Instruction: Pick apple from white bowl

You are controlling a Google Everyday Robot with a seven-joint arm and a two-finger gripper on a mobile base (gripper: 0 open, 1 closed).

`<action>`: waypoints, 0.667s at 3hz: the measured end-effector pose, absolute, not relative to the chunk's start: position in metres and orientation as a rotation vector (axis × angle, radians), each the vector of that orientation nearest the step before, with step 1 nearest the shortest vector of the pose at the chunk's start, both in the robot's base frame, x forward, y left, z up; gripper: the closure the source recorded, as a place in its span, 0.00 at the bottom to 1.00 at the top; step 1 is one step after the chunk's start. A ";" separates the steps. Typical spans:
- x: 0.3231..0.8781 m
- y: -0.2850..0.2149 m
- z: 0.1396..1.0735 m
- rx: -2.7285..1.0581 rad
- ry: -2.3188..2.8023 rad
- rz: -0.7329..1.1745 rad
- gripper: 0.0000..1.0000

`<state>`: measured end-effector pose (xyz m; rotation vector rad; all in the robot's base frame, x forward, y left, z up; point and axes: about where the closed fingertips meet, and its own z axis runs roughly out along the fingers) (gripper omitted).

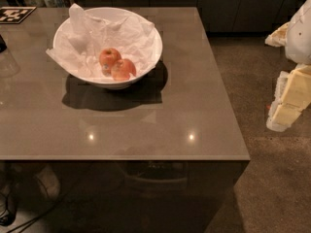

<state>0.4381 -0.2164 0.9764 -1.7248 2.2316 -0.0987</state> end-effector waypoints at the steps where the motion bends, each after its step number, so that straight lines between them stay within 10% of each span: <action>1: 0.438 -0.207 0.983 -1.729 2.220 -0.111 0.00; 2: 0.443 -0.182 0.991 -1.788 2.199 -0.119 0.00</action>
Offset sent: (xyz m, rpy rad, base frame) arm 0.0097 0.0639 0.0170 -0.0604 0.0491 0.0993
